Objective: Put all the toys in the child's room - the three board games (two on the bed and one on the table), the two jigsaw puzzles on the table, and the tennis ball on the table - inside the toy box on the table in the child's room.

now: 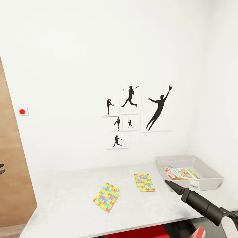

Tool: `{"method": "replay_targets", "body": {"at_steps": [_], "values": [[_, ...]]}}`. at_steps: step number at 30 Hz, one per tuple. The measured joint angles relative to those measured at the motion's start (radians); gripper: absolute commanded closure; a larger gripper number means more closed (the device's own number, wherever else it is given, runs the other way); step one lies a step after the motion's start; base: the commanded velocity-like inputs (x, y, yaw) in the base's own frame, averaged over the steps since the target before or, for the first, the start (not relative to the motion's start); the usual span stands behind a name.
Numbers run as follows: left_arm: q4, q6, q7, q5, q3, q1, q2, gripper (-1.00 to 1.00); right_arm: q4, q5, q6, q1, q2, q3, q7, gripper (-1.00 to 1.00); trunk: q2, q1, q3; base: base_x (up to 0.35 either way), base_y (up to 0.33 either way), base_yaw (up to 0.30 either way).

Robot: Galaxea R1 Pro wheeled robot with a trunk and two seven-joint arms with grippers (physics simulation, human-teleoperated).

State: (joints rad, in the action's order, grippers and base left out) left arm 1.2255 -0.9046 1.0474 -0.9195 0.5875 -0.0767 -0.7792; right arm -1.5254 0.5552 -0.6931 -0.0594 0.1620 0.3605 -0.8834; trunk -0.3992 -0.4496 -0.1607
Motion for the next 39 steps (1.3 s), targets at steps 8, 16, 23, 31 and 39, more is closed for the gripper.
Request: {"method": "replay_targets", "body": {"at_steps": [8, 16, 23, 31, 39], "values": [[0.000, 0.000, 0.000, 0.000, 0.000, 0.000, 0.000, -1.00, 0.000, 0.003, 0.000, 0.000, -0.001, -0.017, 0.036, -1.00, 0.000, 0.000, 0.000, -0.003, 0.002, 0.002], [-0.001, 0.001, -0.001, 0.000, 0.000, 0.000, 0.000, -1.00, -0.001, 0.003, -0.012, 0.000, -0.001, -0.023, 0.048, -1.00, 0.000, 0.000, 0.000, 0.000, 0.000, 0.000], [-0.001, 0.001, -0.001, 0.000, -0.007, 0.000, -0.001, -1.00, -0.004, 0.000, -0.055, -0.001, -0.001, -0.024, 0.055, -1.00, 0.000, 0.000, 0.000, 0.000, 0.000, 0.000], [-0.001, 0.002, -0.001, 0.001, -0.011, 0.000, -0.001, -1.00, -0.005, 0.001, -0.076, -0.004, -0.001, -0.024, 0.095, -1.00, 0.000, 0.000, 0.000, 0.000, 0.000, 0.000], [-0.001, 0.002, -0.001, 0.000, -0.012, 0.000, -0.001, -1.00, -0.005, 0.001, -0.081, -0.005, -0.001, -0.024, 0.102, -1.00, 0.000, 0.000, 0.000, 0.000, 0.005, 0.000]]}}
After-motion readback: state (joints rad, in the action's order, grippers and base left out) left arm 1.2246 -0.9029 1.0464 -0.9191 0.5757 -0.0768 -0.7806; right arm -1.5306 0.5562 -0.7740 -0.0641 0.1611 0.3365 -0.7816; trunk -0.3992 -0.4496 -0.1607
